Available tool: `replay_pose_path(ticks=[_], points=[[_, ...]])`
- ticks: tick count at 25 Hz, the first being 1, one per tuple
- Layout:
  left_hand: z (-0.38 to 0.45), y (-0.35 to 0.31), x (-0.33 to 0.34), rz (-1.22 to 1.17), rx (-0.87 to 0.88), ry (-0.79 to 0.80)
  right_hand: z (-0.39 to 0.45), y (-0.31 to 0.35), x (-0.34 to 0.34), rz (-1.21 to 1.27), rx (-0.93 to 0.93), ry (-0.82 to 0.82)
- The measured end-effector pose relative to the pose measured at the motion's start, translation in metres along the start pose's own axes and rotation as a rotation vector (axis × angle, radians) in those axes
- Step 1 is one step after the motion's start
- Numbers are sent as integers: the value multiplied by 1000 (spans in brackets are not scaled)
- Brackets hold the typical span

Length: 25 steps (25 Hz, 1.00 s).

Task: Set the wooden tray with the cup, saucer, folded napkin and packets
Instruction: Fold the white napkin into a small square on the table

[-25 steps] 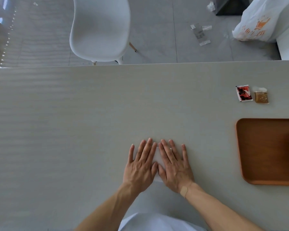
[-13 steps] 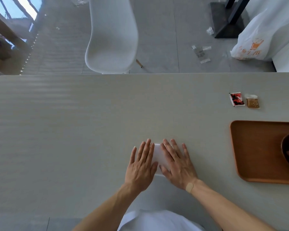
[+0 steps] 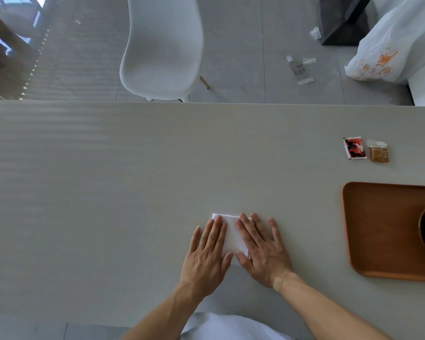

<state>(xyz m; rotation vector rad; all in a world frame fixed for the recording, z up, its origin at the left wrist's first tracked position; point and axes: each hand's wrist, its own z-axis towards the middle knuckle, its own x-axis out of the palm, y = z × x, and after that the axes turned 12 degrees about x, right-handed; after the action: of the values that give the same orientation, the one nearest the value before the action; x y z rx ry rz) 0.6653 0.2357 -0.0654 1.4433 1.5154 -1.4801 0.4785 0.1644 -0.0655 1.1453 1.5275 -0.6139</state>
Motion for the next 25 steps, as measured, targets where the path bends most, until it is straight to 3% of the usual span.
replay_pose_path(ticks=[11, 16, 18, 22, 25], points=[[1, -8, -19, 26, -58, 56, -2, 10, -20, -66, 22, -20], [-11, -31, -30, 9, -442, -70, 22, 23, -48, 11, 121, 81], [-10, -36, -33, -48, -555, -42, 32, 29, -56, 12, 158, 147], [-2, -35, -45, -345, -678, -34, 37, 35, -64, 92, 288, 277], [-1, -28, -50, -463, -656, 17, 31, 30, -65, 159, 324, 330]])
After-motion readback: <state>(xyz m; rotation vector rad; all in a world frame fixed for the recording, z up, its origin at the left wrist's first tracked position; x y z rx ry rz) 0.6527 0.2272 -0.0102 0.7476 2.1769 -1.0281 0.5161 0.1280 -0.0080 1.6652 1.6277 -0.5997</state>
